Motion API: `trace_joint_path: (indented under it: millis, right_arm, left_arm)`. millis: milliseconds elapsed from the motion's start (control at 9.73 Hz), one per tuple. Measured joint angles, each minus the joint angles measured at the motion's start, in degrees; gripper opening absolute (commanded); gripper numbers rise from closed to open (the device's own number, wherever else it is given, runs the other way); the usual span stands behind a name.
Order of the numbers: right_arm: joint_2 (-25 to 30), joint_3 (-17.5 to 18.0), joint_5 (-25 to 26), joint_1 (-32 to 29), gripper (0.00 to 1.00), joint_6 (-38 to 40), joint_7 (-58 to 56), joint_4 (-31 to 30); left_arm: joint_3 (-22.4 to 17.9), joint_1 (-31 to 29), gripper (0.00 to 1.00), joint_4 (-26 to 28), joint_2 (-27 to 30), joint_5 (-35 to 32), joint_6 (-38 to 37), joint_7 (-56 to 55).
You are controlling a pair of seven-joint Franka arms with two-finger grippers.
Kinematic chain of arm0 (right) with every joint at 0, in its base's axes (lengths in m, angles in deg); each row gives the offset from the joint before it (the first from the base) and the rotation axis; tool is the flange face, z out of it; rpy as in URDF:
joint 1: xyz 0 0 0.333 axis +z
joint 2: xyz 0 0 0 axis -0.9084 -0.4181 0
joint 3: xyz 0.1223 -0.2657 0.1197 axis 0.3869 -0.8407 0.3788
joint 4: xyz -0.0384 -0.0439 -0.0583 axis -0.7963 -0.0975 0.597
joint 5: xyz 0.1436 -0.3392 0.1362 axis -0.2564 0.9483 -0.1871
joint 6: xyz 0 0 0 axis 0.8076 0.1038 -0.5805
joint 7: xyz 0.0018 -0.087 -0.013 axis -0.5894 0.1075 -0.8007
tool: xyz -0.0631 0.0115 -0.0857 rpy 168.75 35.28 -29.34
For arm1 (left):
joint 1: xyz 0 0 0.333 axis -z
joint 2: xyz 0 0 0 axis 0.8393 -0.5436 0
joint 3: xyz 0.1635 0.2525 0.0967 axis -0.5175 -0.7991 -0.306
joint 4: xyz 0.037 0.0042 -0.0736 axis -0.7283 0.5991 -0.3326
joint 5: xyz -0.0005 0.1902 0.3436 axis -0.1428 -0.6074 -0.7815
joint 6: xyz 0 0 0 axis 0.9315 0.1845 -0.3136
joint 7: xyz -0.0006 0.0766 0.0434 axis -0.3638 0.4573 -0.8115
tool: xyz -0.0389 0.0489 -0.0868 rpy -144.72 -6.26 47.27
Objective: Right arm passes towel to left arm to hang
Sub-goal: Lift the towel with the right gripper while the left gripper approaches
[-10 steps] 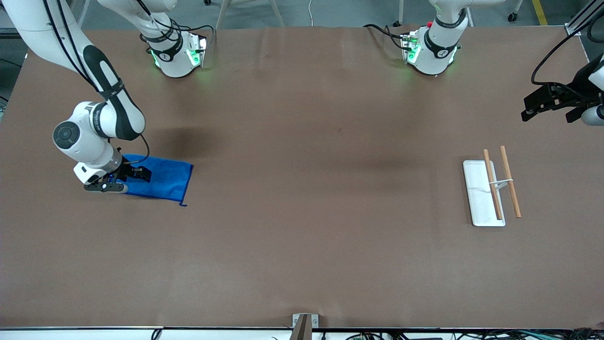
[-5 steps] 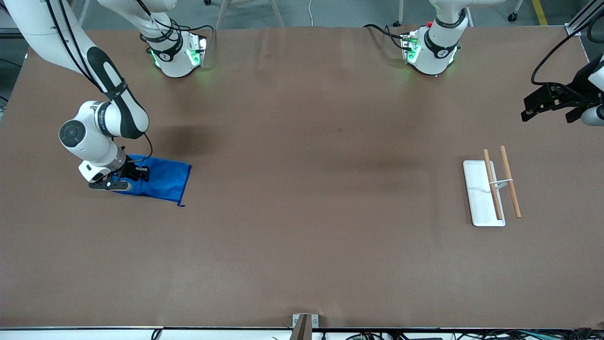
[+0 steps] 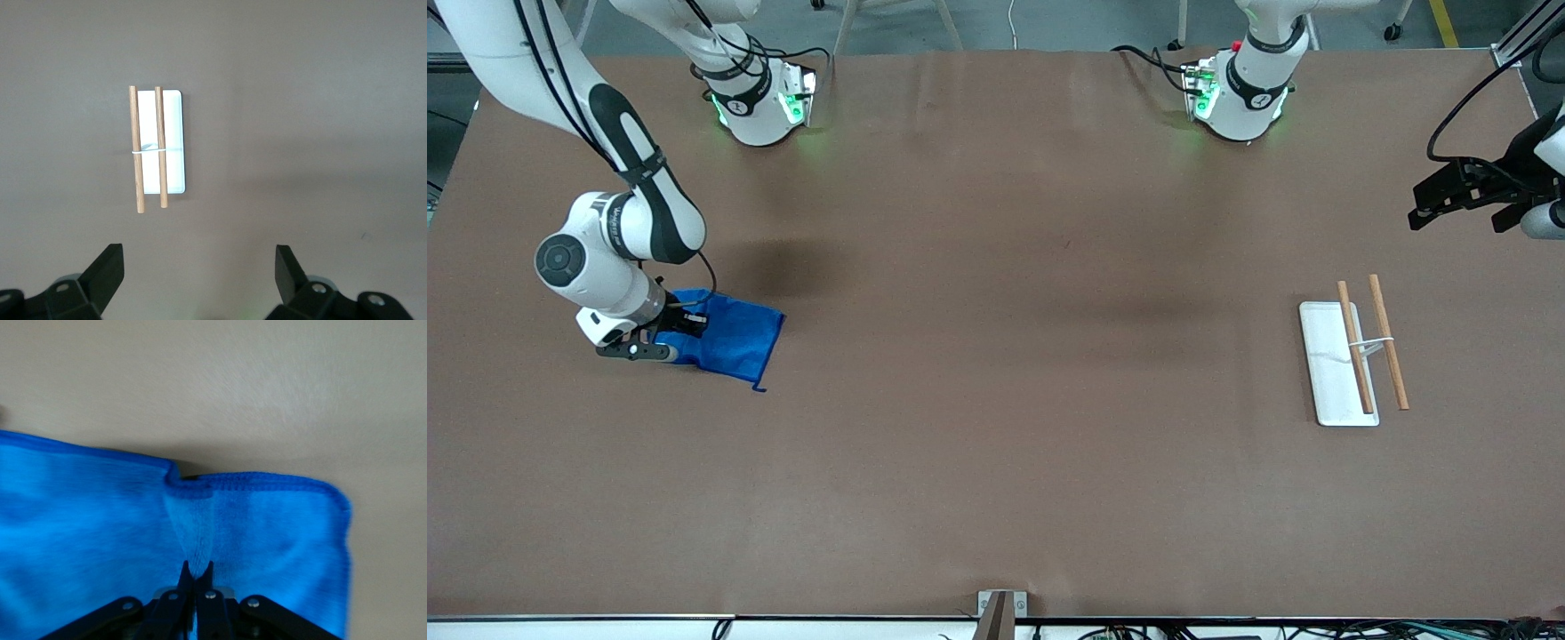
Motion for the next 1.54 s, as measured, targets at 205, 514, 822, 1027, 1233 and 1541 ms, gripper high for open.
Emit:
trace_joint_path:
  millis: [205, 514, 822, 1027, 1233, 1541]
  right_arm:
    - [4.2, 1.5, -0.7, 0.3, 0.01, 18.0, 0.8, 10.6]
    - [5.5, 8.5, -5.6, 0.7, 0.01, 33.1, 3.7, 25.5]
    - [4.6, 17.7, -14.2, 2.0, 0.01, 30.9, 9.6, 28.8]
    - [2.9, 22.8, -22.6, 2.4, 0.01, 23.9, 10.9, 29.7]
    - [-0.2, 28.3, -31.8, 2.9, 0.01, 15.6, 11.2, 29.8]
    - [-7.7, 37.9, -40.1, 3.7, 0.01, 8.8, 11.6, 32.3]
  left_arm:
    - [0.0, 0.0, 1.0, 0.0, 0.0, 0.0, 0.0, 0.0]
    - [0.0, 0.0, 1.0, 0.0, 0.0, 0.0, 0.0, 0.0]
    - [0.0, 0.0, 1.0, 0.0, -0.1, 1.6, -0.4, 0.0]
    - [0.0, 0.0, 1.0, 0.5, -0.1, 5.8, -1.3, 0.0]
    - [0.1, 0.0, 1.0, 2.8, -0.3, 13.7, -1.6, 0.2]
    - [0.4, 0.6, 1.0, 9.0, -1.0, 25.9, -1.1, 5.8]
